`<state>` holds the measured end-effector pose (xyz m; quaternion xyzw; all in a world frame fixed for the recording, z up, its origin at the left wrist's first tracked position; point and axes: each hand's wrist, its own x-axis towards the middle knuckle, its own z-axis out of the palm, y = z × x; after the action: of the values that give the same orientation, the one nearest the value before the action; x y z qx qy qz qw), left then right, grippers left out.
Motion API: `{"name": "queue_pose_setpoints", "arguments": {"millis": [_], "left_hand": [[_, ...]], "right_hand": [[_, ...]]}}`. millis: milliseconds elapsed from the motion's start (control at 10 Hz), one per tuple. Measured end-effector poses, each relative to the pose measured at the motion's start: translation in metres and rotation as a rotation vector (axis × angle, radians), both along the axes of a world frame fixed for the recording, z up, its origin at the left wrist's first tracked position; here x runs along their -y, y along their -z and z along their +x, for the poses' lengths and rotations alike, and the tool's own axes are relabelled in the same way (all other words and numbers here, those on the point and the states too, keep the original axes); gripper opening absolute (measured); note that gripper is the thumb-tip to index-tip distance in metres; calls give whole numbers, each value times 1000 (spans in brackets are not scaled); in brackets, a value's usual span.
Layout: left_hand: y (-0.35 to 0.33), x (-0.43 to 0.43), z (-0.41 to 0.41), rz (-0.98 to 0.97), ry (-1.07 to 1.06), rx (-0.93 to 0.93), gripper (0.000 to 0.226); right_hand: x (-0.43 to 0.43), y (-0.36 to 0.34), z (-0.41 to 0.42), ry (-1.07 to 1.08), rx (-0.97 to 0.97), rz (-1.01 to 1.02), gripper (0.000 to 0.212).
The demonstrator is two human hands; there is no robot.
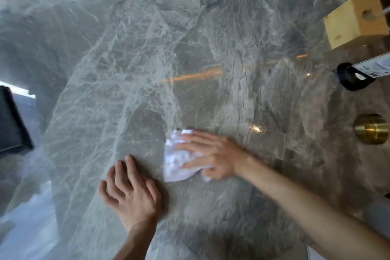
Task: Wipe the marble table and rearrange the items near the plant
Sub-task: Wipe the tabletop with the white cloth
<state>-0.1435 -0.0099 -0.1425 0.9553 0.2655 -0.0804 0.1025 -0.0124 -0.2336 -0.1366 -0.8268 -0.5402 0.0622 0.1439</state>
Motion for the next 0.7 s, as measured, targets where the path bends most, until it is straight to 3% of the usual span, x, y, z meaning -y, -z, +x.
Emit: {"name": "queue_pose_setpoints", "arguments": {"millis": [100,200,300,400,500,600,700], "left_hand": [[1,0,2,-38,-21,-22,71],[4,0,0,-22,6,-7,73],[5,-1,-2,1,13,11,71],[6,-3,-3,42,32,54,70],[6,-2,-3,29,26,43,71],[6,-2,-2,-12,6,9,73],[4,-1,0,-18,2,10,72]], "right_hand": [[62,3,81,545,221,-42,48],[20,3,137,1673,-36,215,59],[-91,-2,75,1148,-147,35,60],[-49,-6,50,29,-40,45,41],[50,11,114,627,62,60,45],[28,7,149,1768,-3,111,67],[-77,2,132,1524,88,208,56]]}}
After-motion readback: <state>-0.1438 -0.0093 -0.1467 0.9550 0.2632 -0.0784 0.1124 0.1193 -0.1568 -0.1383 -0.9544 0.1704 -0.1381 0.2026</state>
